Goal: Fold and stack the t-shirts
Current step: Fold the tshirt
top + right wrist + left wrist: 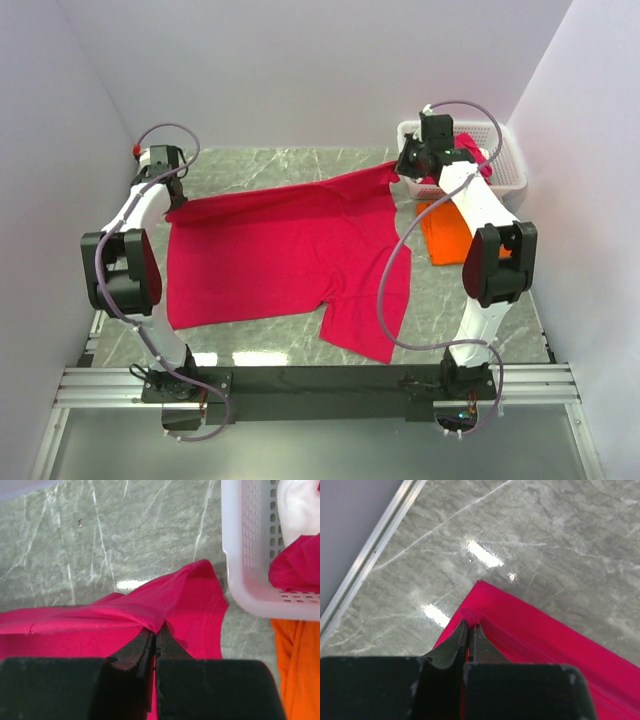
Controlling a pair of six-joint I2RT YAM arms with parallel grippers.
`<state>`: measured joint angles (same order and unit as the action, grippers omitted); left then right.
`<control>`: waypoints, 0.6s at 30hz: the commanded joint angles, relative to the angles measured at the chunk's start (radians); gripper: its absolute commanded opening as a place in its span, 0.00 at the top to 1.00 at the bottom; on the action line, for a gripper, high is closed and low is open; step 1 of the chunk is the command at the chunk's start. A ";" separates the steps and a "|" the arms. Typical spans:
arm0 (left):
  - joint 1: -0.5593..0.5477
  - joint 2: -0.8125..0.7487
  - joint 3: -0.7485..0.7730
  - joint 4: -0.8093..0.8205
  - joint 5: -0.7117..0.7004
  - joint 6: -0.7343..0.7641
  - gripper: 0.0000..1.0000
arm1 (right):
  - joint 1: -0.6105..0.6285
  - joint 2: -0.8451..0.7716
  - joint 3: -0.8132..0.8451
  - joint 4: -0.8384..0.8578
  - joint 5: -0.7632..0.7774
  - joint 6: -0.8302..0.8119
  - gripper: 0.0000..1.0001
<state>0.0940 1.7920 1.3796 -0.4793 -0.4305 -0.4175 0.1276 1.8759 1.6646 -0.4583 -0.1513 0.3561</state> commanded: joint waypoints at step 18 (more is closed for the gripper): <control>0.012 -0.049 -0.077 0.005 -0.030 -0.035 0.99 | -0.005 -0.170 -0.196 -0.091 -0.016 0.135 1.00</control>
<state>0.0971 1.7580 1.2938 -0.4995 -0.4179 -0.4404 0.1242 1.7905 1.4982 -0.5503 -0.1829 0.4561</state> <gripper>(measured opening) 0.023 0.014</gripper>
